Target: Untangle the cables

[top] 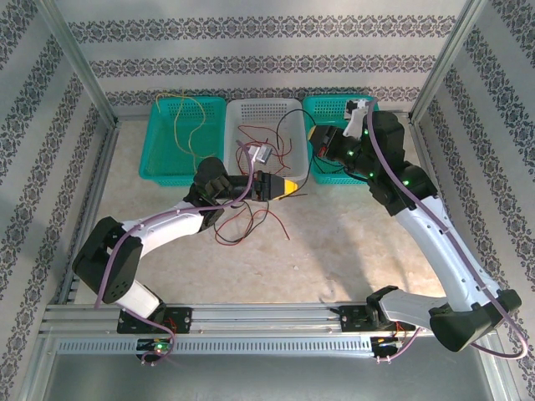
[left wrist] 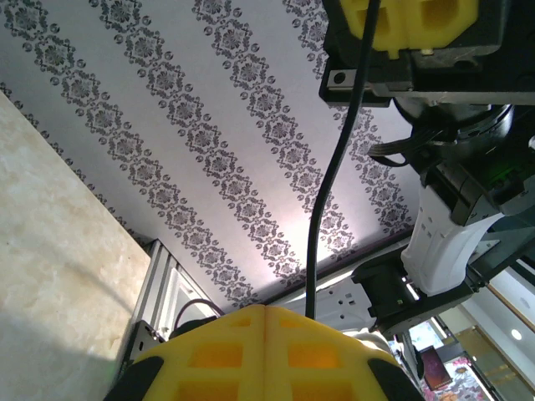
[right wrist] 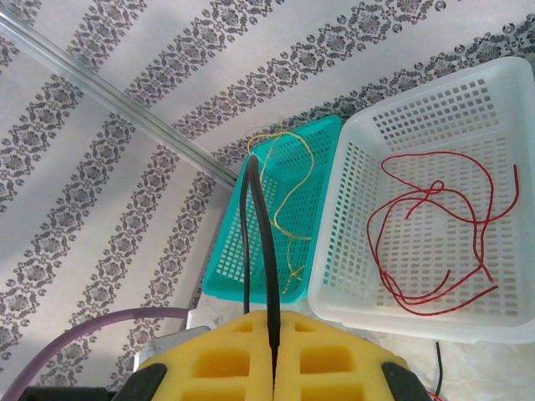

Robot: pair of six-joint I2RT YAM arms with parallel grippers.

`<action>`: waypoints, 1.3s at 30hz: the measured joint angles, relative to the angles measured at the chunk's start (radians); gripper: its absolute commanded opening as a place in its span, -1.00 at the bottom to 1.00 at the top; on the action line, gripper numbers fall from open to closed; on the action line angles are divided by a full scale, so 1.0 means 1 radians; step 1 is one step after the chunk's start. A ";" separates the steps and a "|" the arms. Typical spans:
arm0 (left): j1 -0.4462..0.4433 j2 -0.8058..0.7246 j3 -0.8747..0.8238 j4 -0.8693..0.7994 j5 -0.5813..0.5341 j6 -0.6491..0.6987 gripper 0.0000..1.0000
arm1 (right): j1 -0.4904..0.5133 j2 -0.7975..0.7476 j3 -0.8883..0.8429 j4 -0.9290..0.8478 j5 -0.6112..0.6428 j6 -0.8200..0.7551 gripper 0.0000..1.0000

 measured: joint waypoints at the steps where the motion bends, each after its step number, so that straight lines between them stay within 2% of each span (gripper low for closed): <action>1: 0.000 -0.005 0.000 -0.011 -0.010 0.011 -1.00 | -0.003 0.000 -0.003 0.000 0.001 0.002 -1.00; 3: 0.000 -0.023 0.000 -0.064 -0.045 0.048 -1.00 | -0.012 0.000 -0.003 0.000 0.002 0.003 -1.00; 5: 0.000 -0.053 0.000 -0.158 -0.102 0.108 -0.55 | -0.032 0.000 -0.003 0.000 0.005 0.003 -1.00; 6: 0.001 -0.076 -0.002 -0.219 -0.145 0.145 -0.42 | -0.050 0.000 -0.003 -0.001 0.007 0.003 -1.00; 7: 0.001 -0.107 -0.005 -0.298 -0.204 0.188 -0.37 | -0.071 0.003 0.000 -0.005 0.010 0.003 -1.00; 10: 0.002 -0.207 -0.005 -0.553 -0.440 0.311 0.05 | -0.150 0.039 0.048 -0.019 0.010 0.000 -1.00; 13: 0.013 -0.284 -0.005 -0.763 -0.654 0.398 0.29 | -0.228 0.100 0.123 -0.043 0.011 -0.005 -1.00; 16: 0.037 -0.318 -0.005 -0.918 -0.795 0.460 0.44 | -0.287 0.166 0.193 -0.062 0.026 -0.021 -1.00; 23: 0.047 -0.376 -0.036 -1.140 -0.989 0.538 0.50 | -0.380 0.331 0.286 -0.105 0.086 -0.089 -1.00; 29: 0.060 -0.400 -0.049 -1.276 -1.050 0.551 0.41 | -0.418 0.481 0.333 -0.159 0.138 -0.145 -0.27; 31: 0.067 -0.397 -0.049 -1.302 -1.051 0.551 0.41 | -0.425 0.520 0.349 -0.183 0.147 -0.156 -0.13; 33: 0.069 -0.395 -0.051 -1.318 -1.051 0.551 0.42 | -0.425 0.538 0.351 -0.208 0.154 -0.163 -0.04; 39: 0.078 -0.392 -0.060 -1.320 -1.030 0.556 0.39 | -0.423 0.509 0.340 -0.241 0.156 -0.166 -0.02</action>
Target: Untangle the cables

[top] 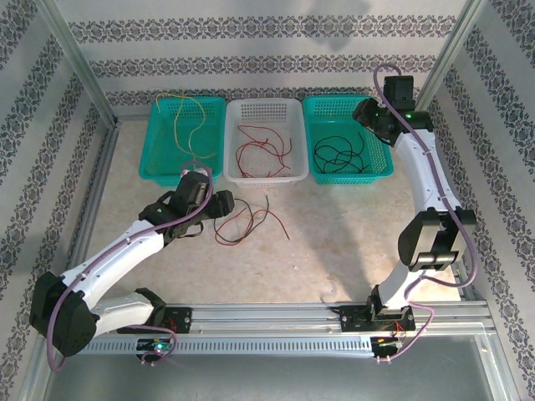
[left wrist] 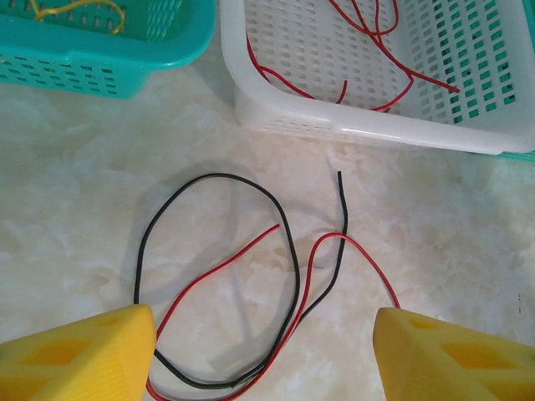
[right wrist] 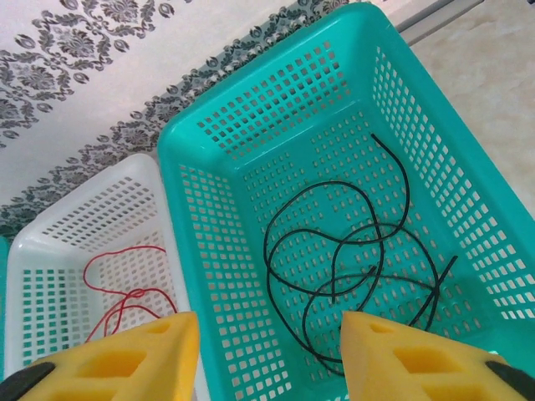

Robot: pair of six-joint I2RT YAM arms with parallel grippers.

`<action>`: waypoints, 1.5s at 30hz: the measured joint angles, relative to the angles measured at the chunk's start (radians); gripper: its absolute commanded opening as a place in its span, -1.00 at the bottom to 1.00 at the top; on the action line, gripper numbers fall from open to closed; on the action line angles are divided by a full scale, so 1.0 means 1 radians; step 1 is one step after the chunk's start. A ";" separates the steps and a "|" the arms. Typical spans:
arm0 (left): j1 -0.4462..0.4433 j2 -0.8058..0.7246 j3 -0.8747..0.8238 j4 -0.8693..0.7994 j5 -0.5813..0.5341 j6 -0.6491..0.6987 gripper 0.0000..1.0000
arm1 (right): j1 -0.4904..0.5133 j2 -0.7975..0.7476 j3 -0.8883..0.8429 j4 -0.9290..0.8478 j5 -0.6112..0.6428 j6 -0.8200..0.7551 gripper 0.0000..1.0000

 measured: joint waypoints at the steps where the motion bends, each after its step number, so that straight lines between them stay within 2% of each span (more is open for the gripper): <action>1: 0.002 0.004 0.000 0.000 0.006 0.003 0.38 | 0.006 -0.019 -0.015 0.000 0.001 0.000 -0.01; 6: 0.004 0.072 0.001 0.000 0.065 0.032 0.20 | 0.080 -0.167 -0.145 -0.001 0.013 -0.007 0.02; 13: 0.004 0.219 0.014 0.000 0.163 0.066 0.14 | 0.370 -0.348 -0.348 0.018 0.082 -0.033 0.07; 17: 0.004 0.255 0.014 -0.004 0.153 0.072 0.10 | 0.529 -0.375 -0.456 0.031 0.114 -0.024 0.07; 23: 0.005 0.272 0.015 -0.062 0.070 0.065 -0.04 | 0.687 -0.365 -0.583 0.045 0.139 0.013 0.06; 31: 0.011 0.292 0.014 -0.142 0.033 0.052 -0.21 | 0.716 -0.359 -0.601 0.066 0.155 0.047 0.08; 45: 0.030 0.426 0.002 -0.143 0.043 0.015 -0.35 | 0.716 -0.358 -0.568 0.073 0.158 0.051 0.10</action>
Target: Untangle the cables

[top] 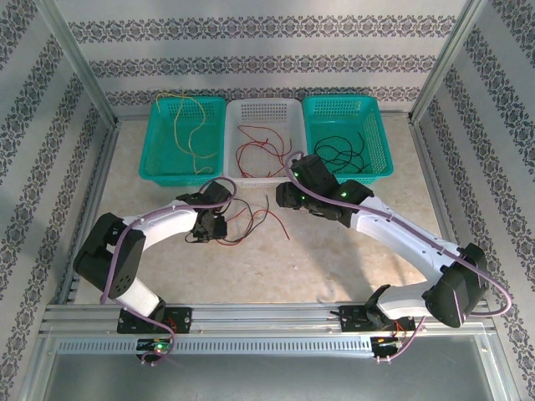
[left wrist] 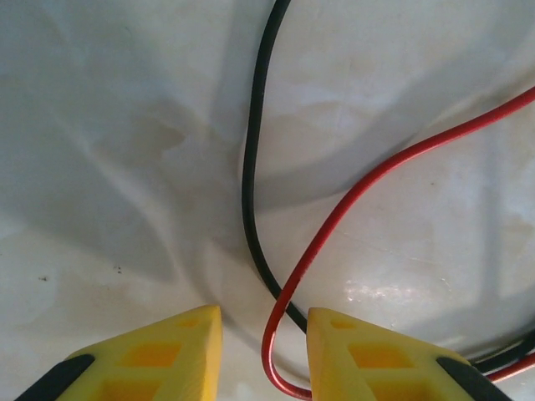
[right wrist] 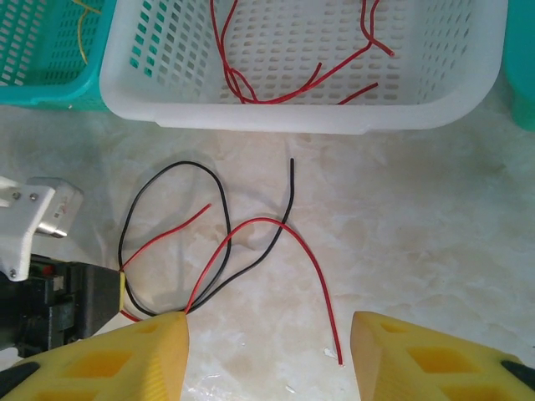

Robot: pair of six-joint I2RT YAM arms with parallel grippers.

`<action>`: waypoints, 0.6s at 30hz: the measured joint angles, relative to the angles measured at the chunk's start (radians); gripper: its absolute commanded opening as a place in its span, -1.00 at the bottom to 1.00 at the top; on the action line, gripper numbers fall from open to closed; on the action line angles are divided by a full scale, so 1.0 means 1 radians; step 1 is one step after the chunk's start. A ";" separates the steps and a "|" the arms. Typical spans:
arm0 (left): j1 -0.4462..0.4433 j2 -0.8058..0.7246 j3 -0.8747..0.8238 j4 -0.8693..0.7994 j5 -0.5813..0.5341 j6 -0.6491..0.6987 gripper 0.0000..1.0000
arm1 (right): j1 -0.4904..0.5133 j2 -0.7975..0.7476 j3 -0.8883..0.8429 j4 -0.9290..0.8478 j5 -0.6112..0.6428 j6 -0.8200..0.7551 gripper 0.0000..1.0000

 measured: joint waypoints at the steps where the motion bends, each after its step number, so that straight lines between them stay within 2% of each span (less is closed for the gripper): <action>1: 0.000 0.002 0.000 0.000 0.000 0.000 -0.36 | 0.000 -0.008 -0.001 0.000 0.000 0.000 0.10; 9: 0.000 0.030 0.017 0.000 0.008 -0.002 -0.53 | -0.018 -0.071 -0.005 0.003 0.003 0.004 0.11; 14: 0.000 0.031 0.021 0.003 0.012 -0.001 -0.83 | -0.018 -0.072 -0.005 0.003 0.003 0.004 0.11; 18: 0.000 0.000 0.021 0.005 0.019 0.017 -0.99 | -0.024 -0.073 -0.005 0.003 0.002 0.004 0.12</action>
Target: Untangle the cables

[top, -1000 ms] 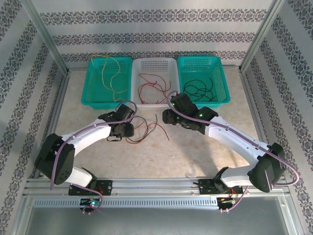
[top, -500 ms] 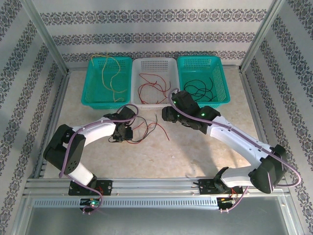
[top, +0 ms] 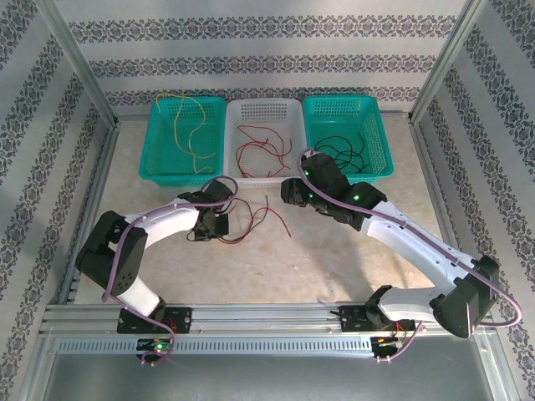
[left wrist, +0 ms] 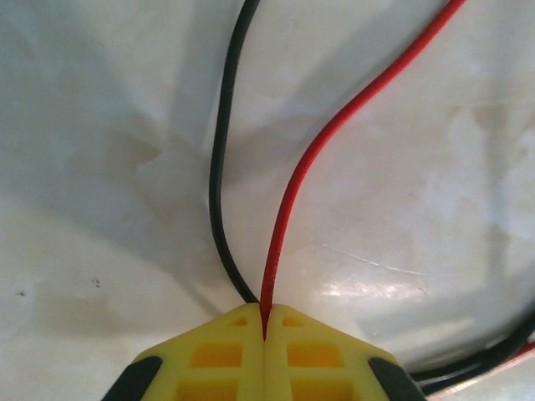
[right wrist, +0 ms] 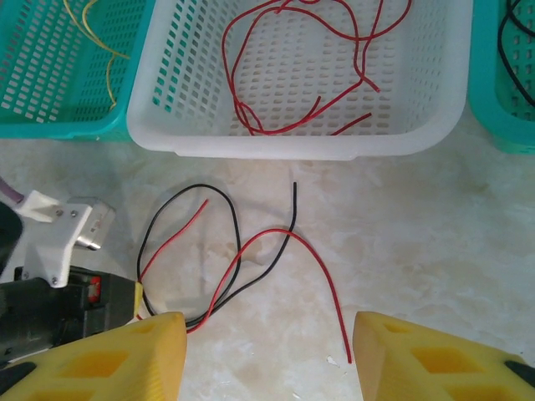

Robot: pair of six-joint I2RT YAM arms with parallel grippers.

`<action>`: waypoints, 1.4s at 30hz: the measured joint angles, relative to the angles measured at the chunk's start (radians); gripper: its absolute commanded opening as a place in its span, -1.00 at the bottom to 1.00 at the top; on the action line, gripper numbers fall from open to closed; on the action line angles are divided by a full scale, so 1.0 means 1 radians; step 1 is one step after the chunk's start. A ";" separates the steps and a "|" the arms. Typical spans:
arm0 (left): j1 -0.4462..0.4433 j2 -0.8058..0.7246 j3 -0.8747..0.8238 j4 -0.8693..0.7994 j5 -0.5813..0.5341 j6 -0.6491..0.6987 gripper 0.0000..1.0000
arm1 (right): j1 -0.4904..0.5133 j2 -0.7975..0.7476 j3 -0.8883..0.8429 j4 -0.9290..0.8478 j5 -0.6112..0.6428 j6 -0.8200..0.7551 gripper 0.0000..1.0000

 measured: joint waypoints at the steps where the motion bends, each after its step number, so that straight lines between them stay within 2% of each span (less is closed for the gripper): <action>1: 0.000 -0.021 0.000 0.001 0.003 0.008 -1.00 | 0.000 -0.001 0.000 0.000 0.000 0.000 0.12; 9: 0.000 -0.294 0.006 0.033 0.045 0.102 -1.00 | -0.020 -0.011 0.002 0.000 -0.019 0.000 0.14; 15: 0.000 -0.433 0.084 0.063 0.161 0.176 -1.00 | -0.026 -0.012 0.027 0.000 -0.066 0.003 0.26; 20: -0.001 -0.463 0.198 0.100 0.314 0.240 -1.00 | -0.025 -0.014 0.061 0.017 -0.122 0.003 0.32; 23: -0.001 -0.483 0.212 0.165 0.407 0.259 -1.00 | -0.017 -0.027 0.087 0.038 -0.154 0.002 0.39; 30: -0.001 -0.487 0.192 0.332 0.494 0.243 -1.00 | 0.003 -0.101 0.149 0.134 -0.217 0.000 0.48; 36: -0.001 -0.470 0.165 0.453 0.567 0.205 -1.00 | 0.008 -0.078 0.216 0.179 -0.224 0.000 0.45; 38: -0.001 -0.468 0.165 0.472 0.594 0.201 -1.00 | 0.008 -0.053 0.240 0.188 -0.226 0.000 0.38; 41: -0.001 -0.468 0.165 0.485 0.626 0.198 -1.00 | 0.007 -0.018 0.266 0.200 -0.224 -0.008 -0.02; 42: -0.001 -0.468 0.165 0.488 0.635 0.197 -1.00 | 0.007 -0.007 0.275 0.203 -0.224 -0.007 -0.06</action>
